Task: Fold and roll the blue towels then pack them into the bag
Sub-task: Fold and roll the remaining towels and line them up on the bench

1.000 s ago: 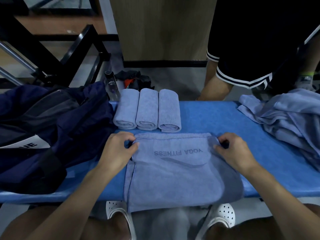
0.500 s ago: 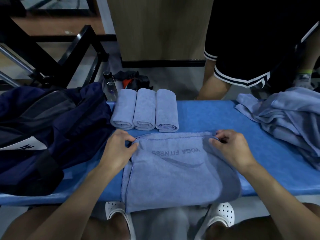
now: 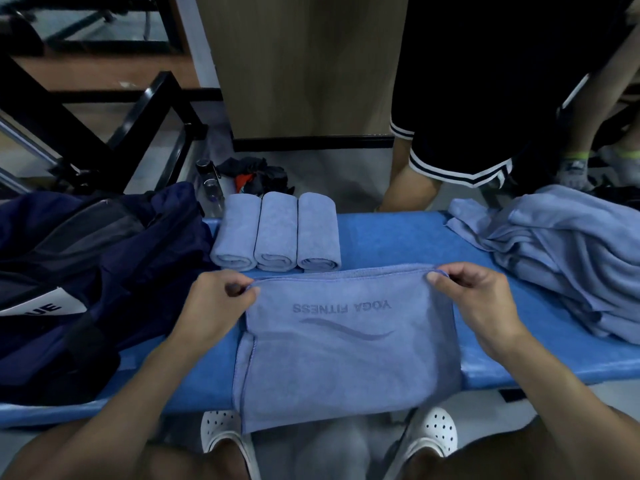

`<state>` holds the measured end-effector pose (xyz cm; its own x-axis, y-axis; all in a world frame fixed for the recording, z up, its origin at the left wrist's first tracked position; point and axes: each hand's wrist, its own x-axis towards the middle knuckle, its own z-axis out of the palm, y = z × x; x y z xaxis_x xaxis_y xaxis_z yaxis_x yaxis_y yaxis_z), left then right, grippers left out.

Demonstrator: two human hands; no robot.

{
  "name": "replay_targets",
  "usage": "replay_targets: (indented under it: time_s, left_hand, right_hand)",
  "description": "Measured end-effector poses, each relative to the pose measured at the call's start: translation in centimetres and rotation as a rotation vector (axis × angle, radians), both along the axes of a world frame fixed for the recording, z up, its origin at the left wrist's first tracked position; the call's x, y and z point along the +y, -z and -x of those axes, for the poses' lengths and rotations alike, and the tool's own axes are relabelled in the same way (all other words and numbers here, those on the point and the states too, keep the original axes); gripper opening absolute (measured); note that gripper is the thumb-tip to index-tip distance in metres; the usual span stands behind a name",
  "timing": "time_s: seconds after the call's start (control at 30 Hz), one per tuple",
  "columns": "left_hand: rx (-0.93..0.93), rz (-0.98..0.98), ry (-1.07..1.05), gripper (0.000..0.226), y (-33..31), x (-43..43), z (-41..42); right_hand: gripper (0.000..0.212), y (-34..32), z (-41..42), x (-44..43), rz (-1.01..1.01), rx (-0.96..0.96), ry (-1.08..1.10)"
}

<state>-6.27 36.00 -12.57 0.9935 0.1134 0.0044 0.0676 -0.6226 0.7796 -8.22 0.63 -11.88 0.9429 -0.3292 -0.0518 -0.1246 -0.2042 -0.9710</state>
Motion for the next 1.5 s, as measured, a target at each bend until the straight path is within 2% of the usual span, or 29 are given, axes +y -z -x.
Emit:
replay_targets:
  time_s: [0.1,0.2,0.27,0.4,0.47,0.6,0.77,0.97,1.1,1.5]
  left_hand:
    - [0.023,0.168,-0.003,0.015,-2.4,0.0,0.8]
    - [0.038,0.314,0.009,0.011,-4.4,-0.2,1.6]
    - [0.049,0.437,0.027,0.011,-6.0,-0.6,2.3]
    - [0.039,0.672,0.085,0.010,-9.7,-1.6,4.0]
    - [0.038,0.732,0.117,0.012,-11.4,-1.9,4.9]
    - [0.025,0.708,0.183,0.013,-14.0,-2.1,6.4]
    - [-0.006,0.607,0.221,0.019,-16.3,-2.4,8.0]
    - [-0.089,0.551,0.211,0.016,-18.1,-3.2,9.2]
    - [-0.151,0.501,0.180,0.011,-19.1,-3.6,9.5]
    - [-0.228,0.546,0.116,0.012,-20.7,-3.3,8.3]
  right_hand:
    - [0.005,-2.0,1.3,-0.9,-0.045,-0.040,0.002]
    - [0.011,-4.0,2.8,-1.7,-0.043,-0.078,-0.021]
    - [0.020,-5.5,3.8,-2.2,-0.042,-0.102,-0.040]
    - [0.053,-8.7,5.9,-3.0,-0.067,-0.182,-0.044]
    - [0.060,-10.0,6.8,-3.5,-0.078,-0.213,-0.033]
    - [0.054,-12.6,8.5,-4.1,-0.098,-0.238,-0.021]
    - [0.017,-15.8,10.5,-4.0,-0.138,-0.279,0.009]
    - [0.015,-18.0,11.9,-4.5,-0.154,-0.352,0.020]
    - [0.013,-18.6,12.3,-4.8,-0.096,-0.395,0.023]
    - [0.009,-19.8,10.7,-4.2,0.004,-0.453,0.031]
